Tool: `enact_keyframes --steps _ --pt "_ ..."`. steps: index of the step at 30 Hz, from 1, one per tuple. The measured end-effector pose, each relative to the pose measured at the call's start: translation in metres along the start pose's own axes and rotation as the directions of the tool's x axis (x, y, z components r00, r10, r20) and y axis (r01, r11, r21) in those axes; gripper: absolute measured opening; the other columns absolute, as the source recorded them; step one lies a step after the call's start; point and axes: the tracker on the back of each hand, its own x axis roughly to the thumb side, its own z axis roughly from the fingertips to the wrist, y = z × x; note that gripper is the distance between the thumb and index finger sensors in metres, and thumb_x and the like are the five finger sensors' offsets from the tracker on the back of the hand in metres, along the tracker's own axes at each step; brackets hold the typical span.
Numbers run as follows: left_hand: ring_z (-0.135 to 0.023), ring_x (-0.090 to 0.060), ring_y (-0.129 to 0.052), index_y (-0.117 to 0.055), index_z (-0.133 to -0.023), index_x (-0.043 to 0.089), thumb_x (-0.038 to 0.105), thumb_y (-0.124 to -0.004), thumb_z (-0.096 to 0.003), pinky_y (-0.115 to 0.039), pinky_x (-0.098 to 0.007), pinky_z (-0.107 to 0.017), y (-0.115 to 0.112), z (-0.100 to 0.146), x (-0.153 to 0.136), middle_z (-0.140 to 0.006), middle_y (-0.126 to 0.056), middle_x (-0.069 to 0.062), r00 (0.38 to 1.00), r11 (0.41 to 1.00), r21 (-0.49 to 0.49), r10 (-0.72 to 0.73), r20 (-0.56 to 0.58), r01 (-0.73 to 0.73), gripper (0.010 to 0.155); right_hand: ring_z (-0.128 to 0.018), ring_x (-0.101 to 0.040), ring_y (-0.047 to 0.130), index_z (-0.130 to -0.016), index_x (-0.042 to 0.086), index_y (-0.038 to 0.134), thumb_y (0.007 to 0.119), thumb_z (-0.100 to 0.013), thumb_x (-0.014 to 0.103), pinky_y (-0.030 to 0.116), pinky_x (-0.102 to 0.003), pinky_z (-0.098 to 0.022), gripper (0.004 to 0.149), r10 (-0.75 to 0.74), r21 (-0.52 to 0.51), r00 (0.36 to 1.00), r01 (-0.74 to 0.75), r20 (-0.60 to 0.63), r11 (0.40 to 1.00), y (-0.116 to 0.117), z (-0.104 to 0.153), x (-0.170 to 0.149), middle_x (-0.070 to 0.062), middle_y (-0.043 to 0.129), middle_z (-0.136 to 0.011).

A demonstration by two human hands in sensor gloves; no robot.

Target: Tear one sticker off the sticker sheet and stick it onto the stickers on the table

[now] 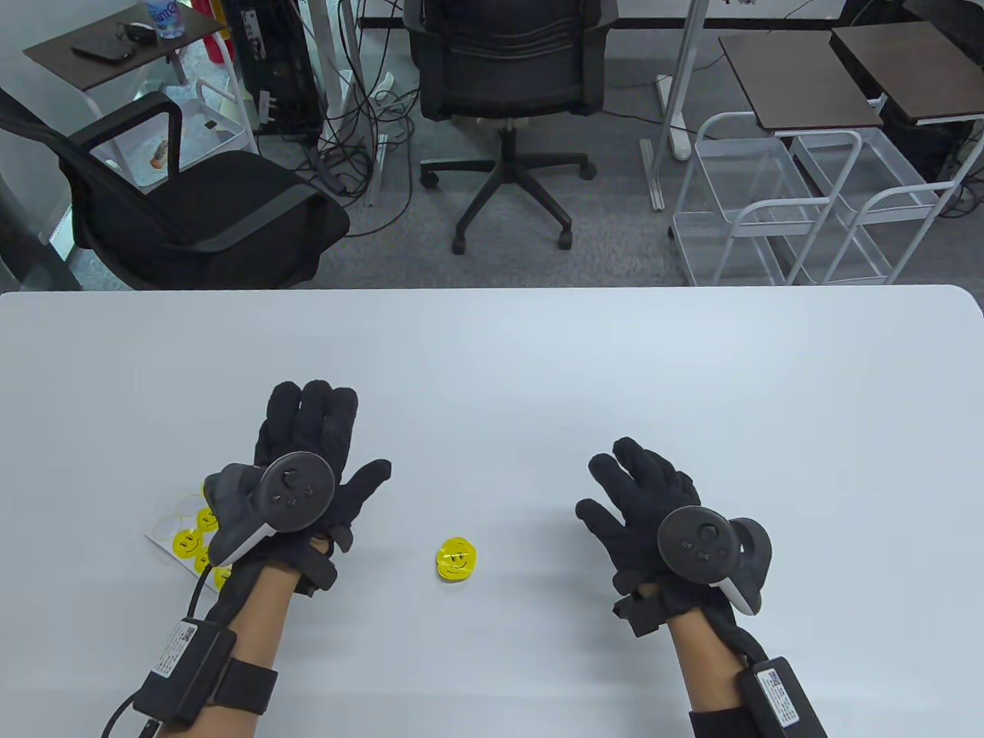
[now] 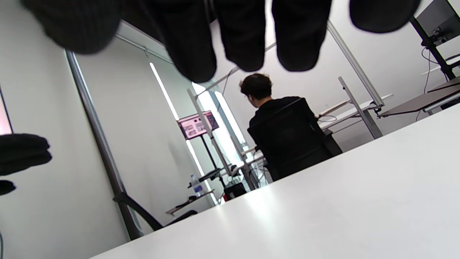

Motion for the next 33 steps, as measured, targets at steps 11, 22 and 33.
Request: enact_keyframes --steps 11,22,33 --pt "-0.110 -0.047 -0.022 -0.035 -0.116 0.020 0.068 -0.065 -0.0488 -0.040 -0.063 -0.077 -0.054 0.020 0.022 -0.124 -0.036 -0.015 0.993 0.998 -0.037 0.059 0.106 -0.056 0.088 -0.101 -0.056 0.061 -0.102 0.019 0.073 0.070 -0.045 0.061 0.046 -0.080 -0.066 0.071 0.034 0.000 0.999 -0.034 -0.032 0.999 -0.008 0.001 -0.009 -0.015 0.067 -0.114" --pt "-0.109 -0.046 -0.026 -0.039 -0.115 0.018 0.066 -0.065 -0.0492 -0.040 -0.063 -0.075 -0.060 0.030 0.015 -0.122 -0.038 -0.016 0.992 0.998 -0.046 0.045 0.118 -0.040 0.086 -0.104 -0.054 0.055 -0.105 0.019 0.067 0.070 -0.045 0.063 0.041 -0.080 -0.068 0.075 0.019 0.048 0.996 -0.015 -0.089 0.999 0.004 0.003 -0.023 -0.016 0.064 -0.116" --pt "-0.110 -0.045 -0.025 -0.039 -0.115 0.018 0.065 -0.065 -0.0494 -0.040 -0.063 -0.076 -0.062 0.027 -0.006 -0.122 -0.038 -0.015 0.996 0.996 -0.027 0.088 0.034 -0.087 0.085 -0.105 -0.055 0.052 -0.107 0.019 0.065 0.071 -0.046 0.062 0.039 -0.081 -0.067 0.074 0.019 0.094 0.996 -0.010 -0.093 0.996 0.009 0.003 -0.030 -0.018 0.061 -0.117"
